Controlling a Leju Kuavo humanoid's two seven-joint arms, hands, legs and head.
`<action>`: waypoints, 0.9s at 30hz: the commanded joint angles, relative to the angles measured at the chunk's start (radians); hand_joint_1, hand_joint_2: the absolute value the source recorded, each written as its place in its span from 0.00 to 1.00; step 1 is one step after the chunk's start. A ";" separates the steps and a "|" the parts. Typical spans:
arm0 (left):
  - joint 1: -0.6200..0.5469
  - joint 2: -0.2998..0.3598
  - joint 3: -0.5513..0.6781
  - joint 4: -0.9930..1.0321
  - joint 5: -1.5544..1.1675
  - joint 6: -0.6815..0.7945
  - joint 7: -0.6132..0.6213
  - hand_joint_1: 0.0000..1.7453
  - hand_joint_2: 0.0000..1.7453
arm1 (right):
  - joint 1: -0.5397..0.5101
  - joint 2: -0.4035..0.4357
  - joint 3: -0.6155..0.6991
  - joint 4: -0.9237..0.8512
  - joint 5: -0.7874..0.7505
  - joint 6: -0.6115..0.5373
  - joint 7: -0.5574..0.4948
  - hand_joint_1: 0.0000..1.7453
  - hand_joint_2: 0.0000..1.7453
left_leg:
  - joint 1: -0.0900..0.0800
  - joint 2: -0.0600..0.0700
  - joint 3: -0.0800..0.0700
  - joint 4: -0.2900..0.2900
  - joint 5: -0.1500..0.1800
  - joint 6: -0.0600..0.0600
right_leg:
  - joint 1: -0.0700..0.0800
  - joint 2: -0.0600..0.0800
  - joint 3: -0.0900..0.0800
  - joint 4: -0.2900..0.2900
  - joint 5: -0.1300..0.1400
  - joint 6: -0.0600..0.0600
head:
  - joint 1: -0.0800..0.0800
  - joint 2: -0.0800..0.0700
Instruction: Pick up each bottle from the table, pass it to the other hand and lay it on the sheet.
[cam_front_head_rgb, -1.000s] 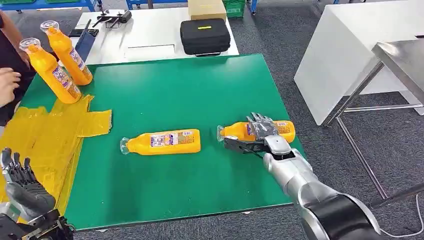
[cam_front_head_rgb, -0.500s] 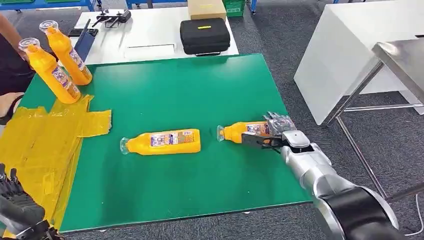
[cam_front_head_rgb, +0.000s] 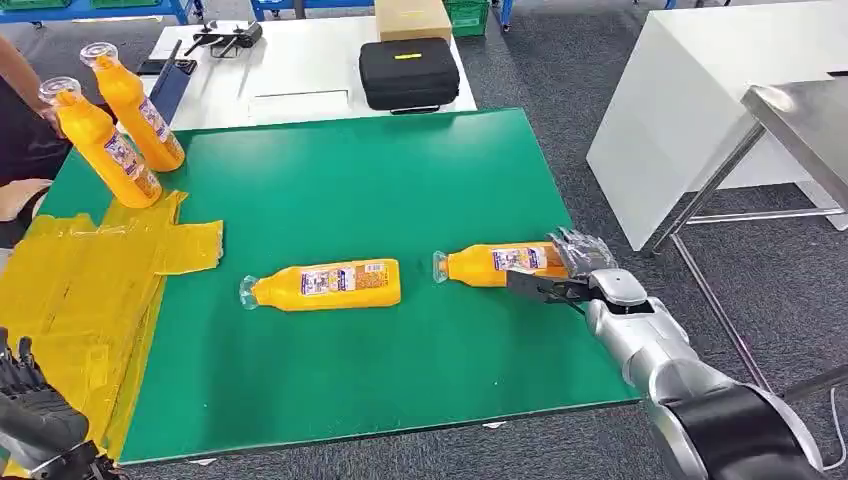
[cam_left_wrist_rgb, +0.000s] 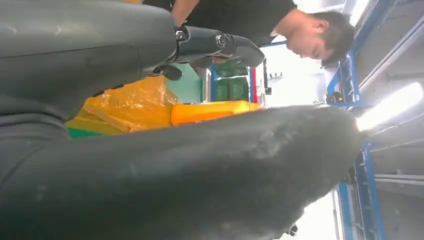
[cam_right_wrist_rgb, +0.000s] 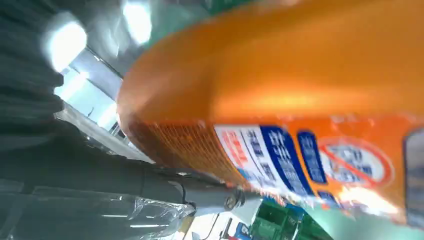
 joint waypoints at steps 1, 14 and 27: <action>-0.065 -0.003 -0.025 0.082 -0.004 0.000 0.002 0.00 0.00 | 0.125 0.045 -0.034 0.026 -0.002 -0.026 0.005 1.00 1.00 | 0.002 -0.003 0.002 -0.002 0.001 -0.002 | 0.002 -0.004 0.004 -0.004 0.002 -0.001 | 0.001 0.000; -0.095 0.014 -0.034 0.112 0.004 0.003 0.002 0.00 0.00 | 0.154 0.052 -0.033 0.014 0.001 -0.039 -0.003 1.00 1.00 | 0.002 -0.002 0.011 -0.002 0.000 -0.002 | 0.003 -0.003 0.013 -0.005 0.000 -0.001 | 0.000 0.000; -0.105 0.042 0.061 0.308 0.298 -0.581 0.274 0.00 1.00 | 0.066 0.188 -0.136 -0.185 -0.301 0.068 -0.236 1.00 1.00 | 0.002 0.011 0.010 -0.003 -0.001 -0.004 | 0.002 0.011 0.007 -0.003 0.003 -0.002 | 0.000 0.000</action>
